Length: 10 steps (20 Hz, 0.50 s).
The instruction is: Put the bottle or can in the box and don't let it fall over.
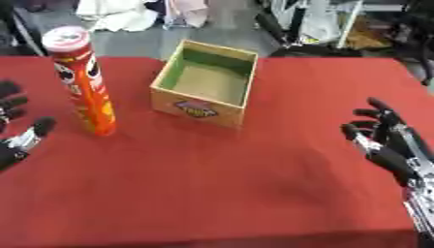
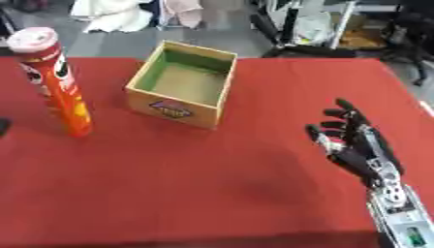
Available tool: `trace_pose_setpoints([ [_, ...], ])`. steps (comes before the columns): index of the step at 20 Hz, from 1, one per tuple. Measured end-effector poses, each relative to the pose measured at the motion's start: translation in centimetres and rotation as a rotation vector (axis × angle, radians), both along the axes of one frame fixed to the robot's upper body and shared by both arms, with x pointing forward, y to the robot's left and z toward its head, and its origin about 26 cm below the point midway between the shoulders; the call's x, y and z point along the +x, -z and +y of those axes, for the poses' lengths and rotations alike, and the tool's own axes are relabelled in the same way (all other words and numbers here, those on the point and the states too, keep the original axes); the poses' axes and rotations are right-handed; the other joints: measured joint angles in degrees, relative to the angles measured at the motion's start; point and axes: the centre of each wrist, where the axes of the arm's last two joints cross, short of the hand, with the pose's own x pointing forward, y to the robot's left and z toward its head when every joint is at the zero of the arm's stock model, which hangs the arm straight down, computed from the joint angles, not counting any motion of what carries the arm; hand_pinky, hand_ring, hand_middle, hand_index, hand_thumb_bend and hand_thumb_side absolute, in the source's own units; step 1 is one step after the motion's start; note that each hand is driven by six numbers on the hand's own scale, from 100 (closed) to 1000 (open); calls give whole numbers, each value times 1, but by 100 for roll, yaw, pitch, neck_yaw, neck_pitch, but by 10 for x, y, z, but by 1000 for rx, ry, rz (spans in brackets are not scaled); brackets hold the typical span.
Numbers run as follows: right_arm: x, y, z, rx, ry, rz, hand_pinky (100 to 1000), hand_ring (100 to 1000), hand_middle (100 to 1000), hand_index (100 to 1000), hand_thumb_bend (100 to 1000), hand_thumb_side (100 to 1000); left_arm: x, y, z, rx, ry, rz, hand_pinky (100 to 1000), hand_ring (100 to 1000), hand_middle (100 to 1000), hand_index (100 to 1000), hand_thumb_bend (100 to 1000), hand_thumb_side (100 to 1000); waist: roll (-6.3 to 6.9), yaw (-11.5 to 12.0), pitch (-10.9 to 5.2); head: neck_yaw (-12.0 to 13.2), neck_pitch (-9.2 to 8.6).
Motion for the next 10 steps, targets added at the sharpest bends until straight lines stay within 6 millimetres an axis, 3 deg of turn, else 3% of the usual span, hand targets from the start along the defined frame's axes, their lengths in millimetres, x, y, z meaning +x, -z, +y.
trace_pose_setpoints([
  [10,0,1,0,0,-1,2,791,770,802,1000,479,396,0,2,3,18,-28,20,853,835,800,926,756,485,-2,0,19,-19,0],
])
